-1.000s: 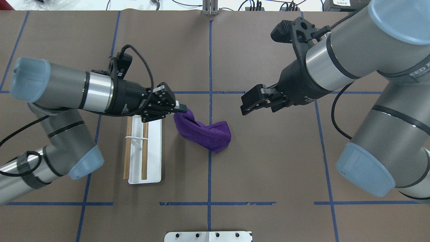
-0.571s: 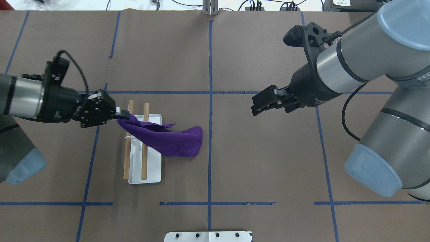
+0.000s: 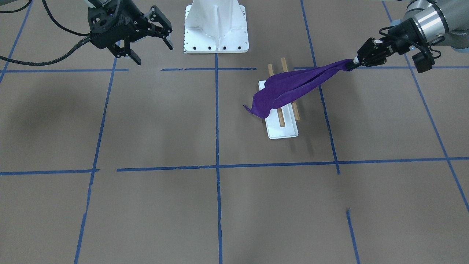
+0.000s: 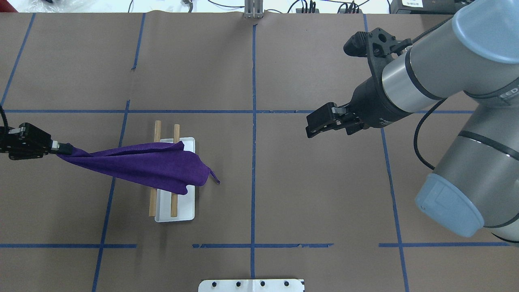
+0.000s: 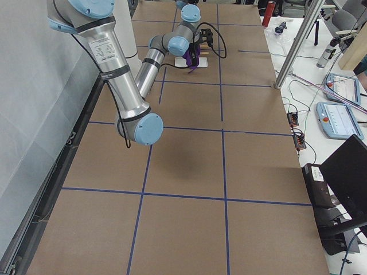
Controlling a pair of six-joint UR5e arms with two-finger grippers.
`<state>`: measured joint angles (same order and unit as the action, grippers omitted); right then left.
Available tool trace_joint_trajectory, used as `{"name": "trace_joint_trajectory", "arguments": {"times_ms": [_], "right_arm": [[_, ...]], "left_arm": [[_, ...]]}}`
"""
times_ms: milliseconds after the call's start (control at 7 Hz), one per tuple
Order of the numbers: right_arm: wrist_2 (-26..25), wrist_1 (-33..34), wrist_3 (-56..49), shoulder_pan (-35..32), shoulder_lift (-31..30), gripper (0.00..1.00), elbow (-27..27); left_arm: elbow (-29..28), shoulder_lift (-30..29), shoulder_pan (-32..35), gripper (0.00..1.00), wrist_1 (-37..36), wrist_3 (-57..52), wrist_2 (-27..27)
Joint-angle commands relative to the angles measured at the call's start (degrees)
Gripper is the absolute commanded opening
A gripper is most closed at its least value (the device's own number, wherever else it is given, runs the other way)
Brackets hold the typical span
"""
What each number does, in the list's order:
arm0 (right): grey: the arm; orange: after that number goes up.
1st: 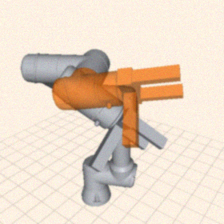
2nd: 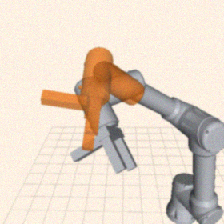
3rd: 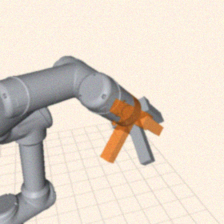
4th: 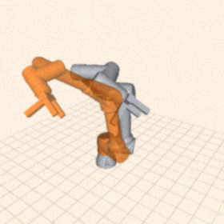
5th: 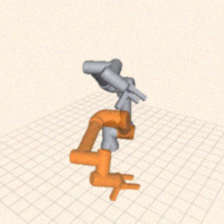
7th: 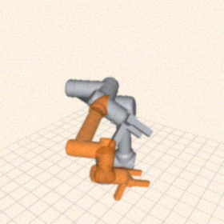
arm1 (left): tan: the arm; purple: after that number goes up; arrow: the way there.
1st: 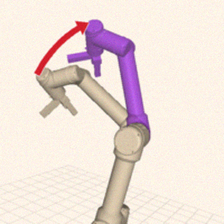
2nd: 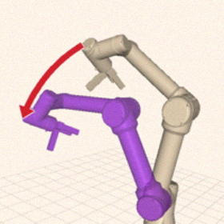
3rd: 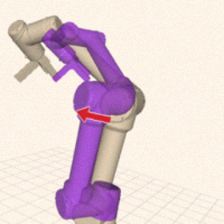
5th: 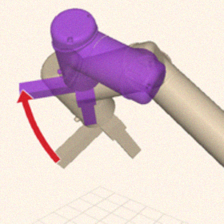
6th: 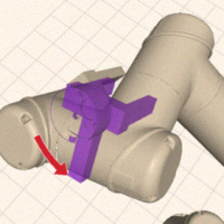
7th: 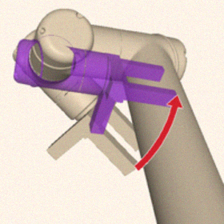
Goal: Hang towel on rack
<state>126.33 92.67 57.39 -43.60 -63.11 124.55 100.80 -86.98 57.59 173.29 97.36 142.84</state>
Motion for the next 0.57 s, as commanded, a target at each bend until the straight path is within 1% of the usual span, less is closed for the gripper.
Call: {"name": "trace_joint_trajectory", "arguments": {"times_ms": [0,143,286,429], "right_arm": [[0.0,0.0,0.0,-0.1,-0.1,1.00,0.0],[0.0,0.1,0.0,-0.3,-0.4,1.00,0.0],[-0.1,0.0,0.0,-0.4,-1.7,1.00,0.1],[0.2,0.0,-0.3,-2.2,-3.4,1.00,0.4]], "left_arm": [[-2.4,0.1,0.2,0.41,0.5,-0.4,-0.4],[-3.5,-0.2,0.3,0.99,0.4,-1.3,-0.5],[-4.8,-0.2,0.6,1.00,0.5,-2.4,-0.7],[-5.4,-0.1,1.0,1.00,0.4,-3.7,-1.8]]}}
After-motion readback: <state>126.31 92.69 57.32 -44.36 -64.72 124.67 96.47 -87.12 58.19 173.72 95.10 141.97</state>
